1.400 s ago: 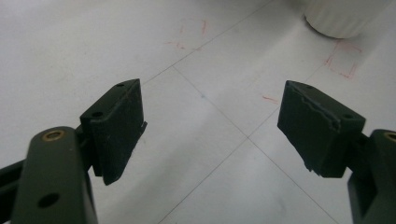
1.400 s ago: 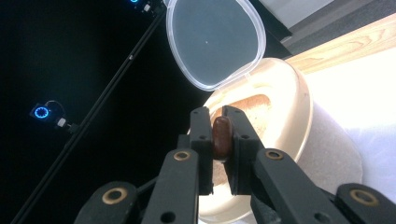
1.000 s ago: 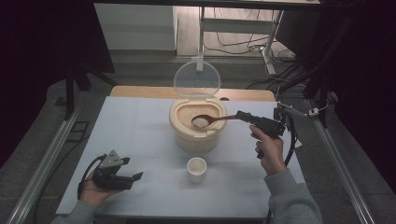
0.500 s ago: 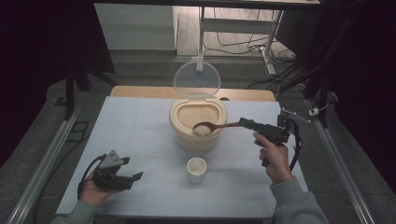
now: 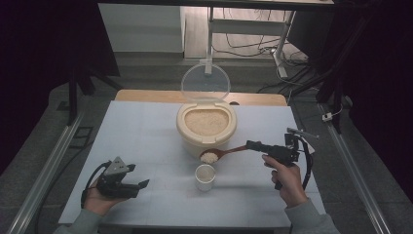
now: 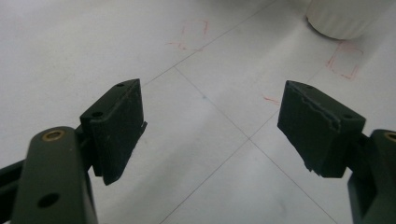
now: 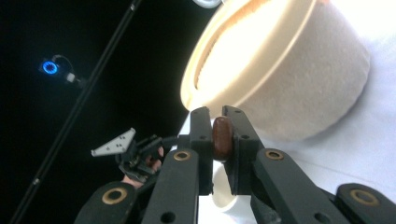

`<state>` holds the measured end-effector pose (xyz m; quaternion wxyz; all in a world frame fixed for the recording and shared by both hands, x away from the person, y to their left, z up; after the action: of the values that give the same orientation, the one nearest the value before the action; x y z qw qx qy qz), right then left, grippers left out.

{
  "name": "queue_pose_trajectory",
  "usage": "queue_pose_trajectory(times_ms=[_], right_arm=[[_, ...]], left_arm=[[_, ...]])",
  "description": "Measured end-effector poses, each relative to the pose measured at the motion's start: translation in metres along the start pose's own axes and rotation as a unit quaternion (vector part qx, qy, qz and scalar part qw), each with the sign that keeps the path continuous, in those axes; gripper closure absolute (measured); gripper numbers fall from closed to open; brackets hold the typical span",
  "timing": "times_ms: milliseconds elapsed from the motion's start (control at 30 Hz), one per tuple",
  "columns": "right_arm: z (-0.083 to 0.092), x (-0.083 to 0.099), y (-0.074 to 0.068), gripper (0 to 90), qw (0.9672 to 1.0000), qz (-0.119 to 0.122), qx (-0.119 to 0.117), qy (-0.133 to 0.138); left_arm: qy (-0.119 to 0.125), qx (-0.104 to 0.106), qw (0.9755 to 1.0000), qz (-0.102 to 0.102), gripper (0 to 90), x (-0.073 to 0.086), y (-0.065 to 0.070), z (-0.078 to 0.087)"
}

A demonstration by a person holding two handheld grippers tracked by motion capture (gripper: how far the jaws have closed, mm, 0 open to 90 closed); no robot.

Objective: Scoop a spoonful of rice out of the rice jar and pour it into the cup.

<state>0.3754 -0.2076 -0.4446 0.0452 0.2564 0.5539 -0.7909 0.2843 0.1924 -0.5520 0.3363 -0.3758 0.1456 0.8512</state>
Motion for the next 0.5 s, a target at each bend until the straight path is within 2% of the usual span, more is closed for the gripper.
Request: queue_pose_trajectory(times_ms=[333, 500], right_arm=[[-0.008, 0.009, 0.009, 82.8, 0.998, 0.03, 0.047, -0.028], [-0.013, 0.011, 0.008, 82.8, 0.9961, 0.047, 0.063, -0.041]], left_arm=[[-0.001, 0.0, 1.0, -0.001, 22.2, 0.001, 0.0, -0.001], [-0.002, 0.0, 1.0, 0.0, 22.2, 0.001, 0.0, -0.001]])
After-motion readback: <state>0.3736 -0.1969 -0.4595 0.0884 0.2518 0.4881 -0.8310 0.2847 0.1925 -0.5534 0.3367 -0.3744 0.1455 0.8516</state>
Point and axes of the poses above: each handheld gripper's, and its own axes: z roughly backward along the jaws, x roughly out of its underside, y roughly to its right, the point moved 7 cm from there along -z, roughly forward along the jaws, and after that the axes turned 5 degrees about -z, right-handed, at the moved point
